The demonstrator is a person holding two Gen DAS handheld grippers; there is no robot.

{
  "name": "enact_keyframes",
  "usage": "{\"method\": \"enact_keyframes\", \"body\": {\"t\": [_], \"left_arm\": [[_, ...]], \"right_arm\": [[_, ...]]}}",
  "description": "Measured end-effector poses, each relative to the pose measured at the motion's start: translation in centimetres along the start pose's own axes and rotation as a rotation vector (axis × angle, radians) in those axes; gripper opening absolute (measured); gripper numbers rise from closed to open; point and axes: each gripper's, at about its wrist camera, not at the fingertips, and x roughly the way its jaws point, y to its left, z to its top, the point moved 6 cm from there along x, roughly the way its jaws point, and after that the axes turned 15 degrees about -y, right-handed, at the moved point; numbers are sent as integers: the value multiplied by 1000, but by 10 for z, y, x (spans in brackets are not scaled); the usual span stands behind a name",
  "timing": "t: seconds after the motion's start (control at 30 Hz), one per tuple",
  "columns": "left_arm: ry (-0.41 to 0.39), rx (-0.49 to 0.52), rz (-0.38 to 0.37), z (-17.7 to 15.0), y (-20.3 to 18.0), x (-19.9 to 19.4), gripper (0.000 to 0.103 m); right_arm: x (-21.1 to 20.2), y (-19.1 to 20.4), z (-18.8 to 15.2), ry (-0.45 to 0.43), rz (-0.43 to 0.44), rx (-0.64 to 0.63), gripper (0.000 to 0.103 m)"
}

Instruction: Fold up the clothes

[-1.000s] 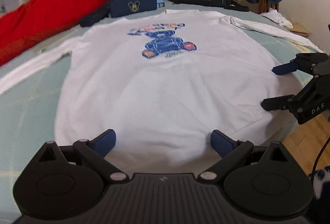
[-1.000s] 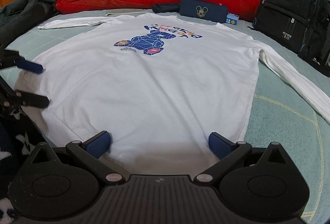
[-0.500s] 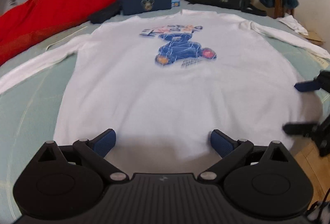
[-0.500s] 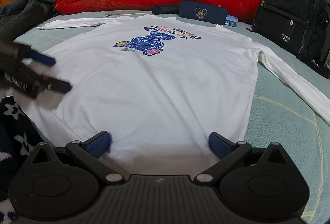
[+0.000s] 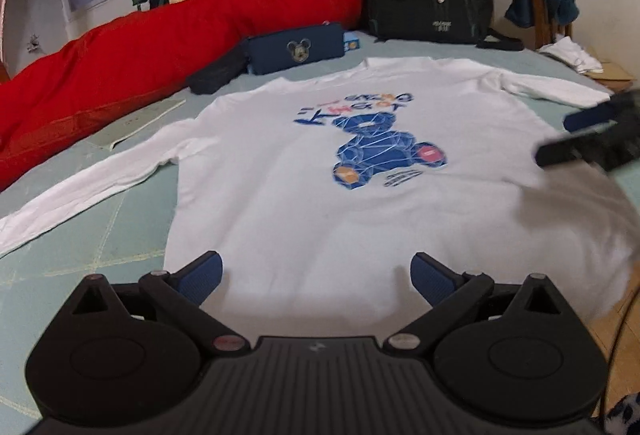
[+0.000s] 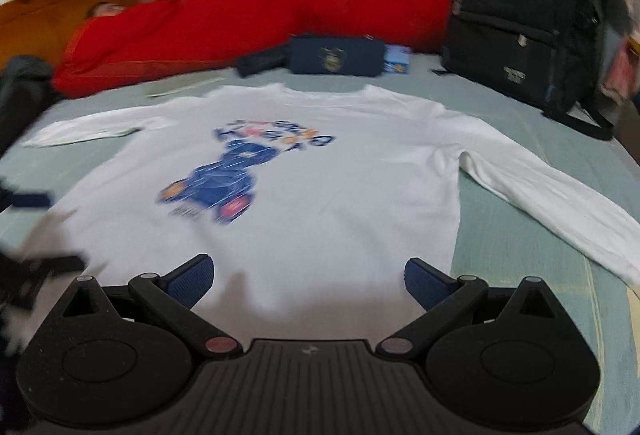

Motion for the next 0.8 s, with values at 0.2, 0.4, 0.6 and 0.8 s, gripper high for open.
{"method": "enact_keyframes", "body": {"t": [0.2,0.4,0.6,0.8], "left_arm": [[25,58,-117,-20,-19,-1,100],[84,-25,-198,-32,-17,-19,102],[13,12,-209,13,-5,4,102],[48,-131,-189,31,24,73,102]], "right_arm": [[41,20,-13,66,8,-76,103],[22,5,-25,51,22,-93,103],[10,1,-9,-4,27,5,103],[14,23,-7,-4,61,-81,103]]}}
